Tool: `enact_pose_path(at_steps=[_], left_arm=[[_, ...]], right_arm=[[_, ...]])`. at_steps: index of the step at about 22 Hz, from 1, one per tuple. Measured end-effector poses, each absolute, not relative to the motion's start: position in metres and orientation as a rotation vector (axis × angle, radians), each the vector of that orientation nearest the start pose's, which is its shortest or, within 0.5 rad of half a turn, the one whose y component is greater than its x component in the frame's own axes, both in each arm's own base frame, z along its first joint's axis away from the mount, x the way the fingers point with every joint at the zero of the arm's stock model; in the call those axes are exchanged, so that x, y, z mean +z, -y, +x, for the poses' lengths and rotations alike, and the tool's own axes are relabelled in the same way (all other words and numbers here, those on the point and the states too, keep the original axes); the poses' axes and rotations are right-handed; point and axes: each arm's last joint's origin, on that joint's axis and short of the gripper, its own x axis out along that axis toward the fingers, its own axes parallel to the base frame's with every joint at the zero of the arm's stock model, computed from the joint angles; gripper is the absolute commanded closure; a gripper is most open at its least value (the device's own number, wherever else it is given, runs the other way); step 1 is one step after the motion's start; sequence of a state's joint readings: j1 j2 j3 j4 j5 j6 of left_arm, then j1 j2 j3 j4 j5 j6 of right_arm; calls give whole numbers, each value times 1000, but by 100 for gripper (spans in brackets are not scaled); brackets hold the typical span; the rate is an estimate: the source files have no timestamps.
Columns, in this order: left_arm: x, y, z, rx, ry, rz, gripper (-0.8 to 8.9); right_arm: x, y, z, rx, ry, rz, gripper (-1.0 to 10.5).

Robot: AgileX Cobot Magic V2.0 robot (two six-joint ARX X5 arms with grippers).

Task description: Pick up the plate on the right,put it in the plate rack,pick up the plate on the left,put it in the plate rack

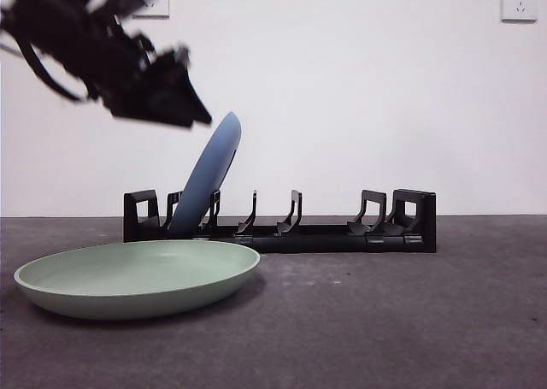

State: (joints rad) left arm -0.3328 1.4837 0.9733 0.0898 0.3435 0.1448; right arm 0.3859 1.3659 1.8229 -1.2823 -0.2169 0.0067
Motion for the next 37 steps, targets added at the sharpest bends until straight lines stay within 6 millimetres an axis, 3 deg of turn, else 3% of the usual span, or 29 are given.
enact_pose_path(at_steps=[3, 6, 8, 12, 16, 19, 23, 33, 37], left_arm=[[296, 105, 274, -695, -347, 136, 614], [332, 92, 225, -722, -299, 209, 494], [346, 86, 188, -771, -264, 328, 493], [361, 70, 131, -787, -207, 470, 489], [358, 59, 98, -818, -245, 529, 488], [351, 54, 87, -809, -327, 561, 431], [345, 53, 86, -822, -407, 578, 431], [342, 58, 89, -836, -420, 634, 396], [340, 63, 93, -851, -435, 658, 396]], right_arm=[[449, -95, 215, 580, -849, -58, 663], [432, -107, 242, 623, -910, -40, 663], [416, -120, 262, 636, -955, -47, 663], [371, -158, 296, 680, -1099, -87, 663], [318, -205, 319, 737, -1211, -149, 663], [285, -232, 326, 765, -1268, -183, 663], [245, -259, 332, 768, -1330, -231, 663], [200, -278, 342, 718, -1384, -259, 664], [196, -279, 345, 712, -1375, -250, 667]])
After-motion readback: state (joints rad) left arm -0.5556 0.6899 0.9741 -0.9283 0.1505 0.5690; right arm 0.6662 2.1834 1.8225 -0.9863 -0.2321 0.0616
